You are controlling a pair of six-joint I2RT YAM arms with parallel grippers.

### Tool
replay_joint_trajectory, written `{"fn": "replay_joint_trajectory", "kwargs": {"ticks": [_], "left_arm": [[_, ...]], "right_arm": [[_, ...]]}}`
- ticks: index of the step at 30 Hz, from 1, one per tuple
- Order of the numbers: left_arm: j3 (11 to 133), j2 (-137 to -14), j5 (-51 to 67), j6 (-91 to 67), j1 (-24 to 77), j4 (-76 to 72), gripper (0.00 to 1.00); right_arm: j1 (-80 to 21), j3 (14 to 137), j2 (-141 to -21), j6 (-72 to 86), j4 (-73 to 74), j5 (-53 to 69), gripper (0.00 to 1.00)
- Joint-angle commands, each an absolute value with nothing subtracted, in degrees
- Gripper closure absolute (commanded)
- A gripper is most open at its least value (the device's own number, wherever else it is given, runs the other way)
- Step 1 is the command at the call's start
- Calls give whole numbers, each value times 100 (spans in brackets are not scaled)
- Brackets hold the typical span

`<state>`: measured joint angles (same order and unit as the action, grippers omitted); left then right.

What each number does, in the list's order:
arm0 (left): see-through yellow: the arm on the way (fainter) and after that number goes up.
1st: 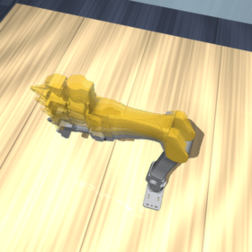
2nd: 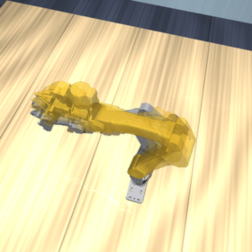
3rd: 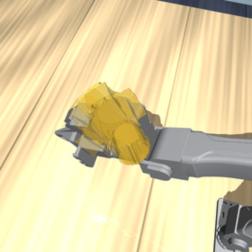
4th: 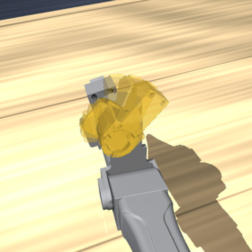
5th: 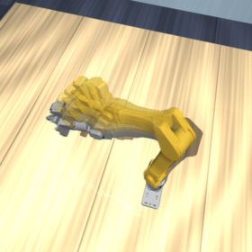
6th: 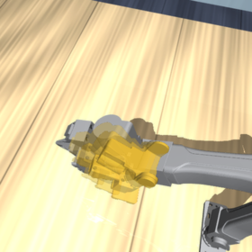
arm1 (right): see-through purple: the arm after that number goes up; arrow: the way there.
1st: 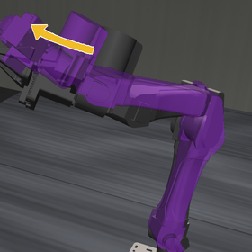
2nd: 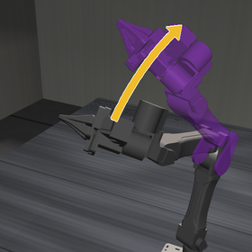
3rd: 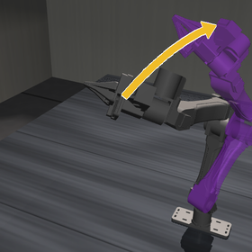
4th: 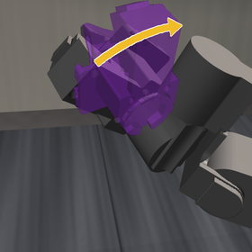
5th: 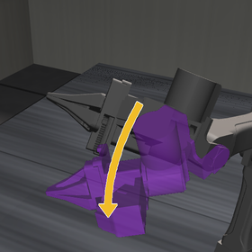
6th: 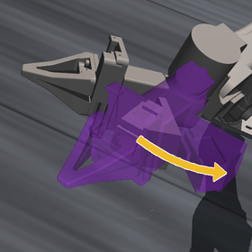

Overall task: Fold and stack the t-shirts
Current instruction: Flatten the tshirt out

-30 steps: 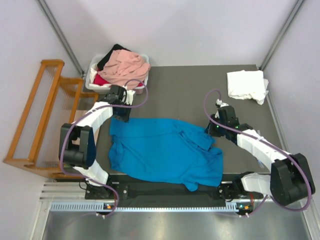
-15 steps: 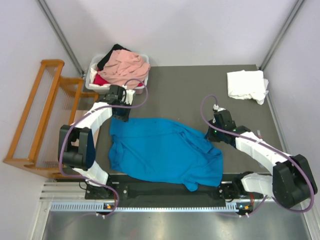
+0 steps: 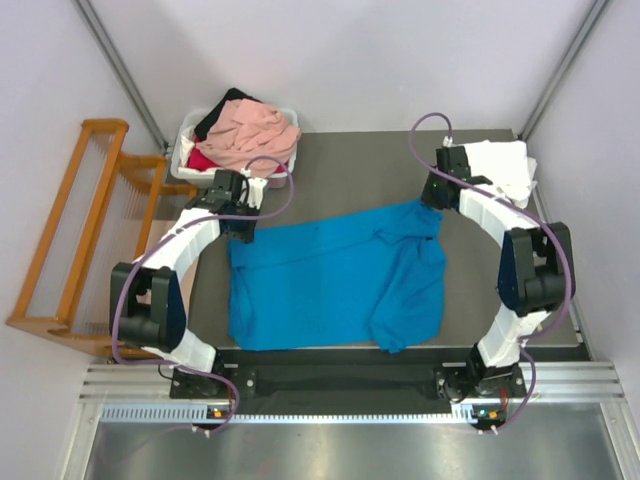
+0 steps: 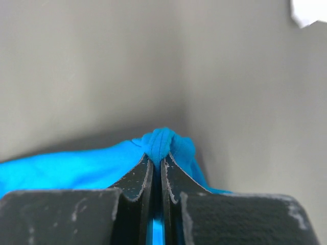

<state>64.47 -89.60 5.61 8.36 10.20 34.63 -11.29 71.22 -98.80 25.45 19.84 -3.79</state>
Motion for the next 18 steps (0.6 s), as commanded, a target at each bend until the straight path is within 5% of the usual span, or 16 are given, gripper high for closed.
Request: {"fn": "replay_joint_trajectory", "kwargs": {"ticks": [1,4,5,6,12,18], "left_arm": [[6346,-8552,527,967,1020,3454,87],[6328,-8552,580,949,1020,3489,87],[6346,-8560,589,949,1020,3507,87],[6354,-8561,606,949,1020,3524,87],[6390,-8508,773,923,1028,3638,86],[6144,-8613,809,1072,1072,3744,86]], "right_arm": [[-827,7558,-10405,2443,1873,-545,100],[-721,7655,-10783,2426,1889,-457,98],[-721,7760,-10941,2400,1968,-440,90],[-729,7787,-10995,2339,2030,-387,58],[-765,7278,-10442,2285,1890,-404,1],[-992,6575,-9256,2250,1978,-492,0]]}}
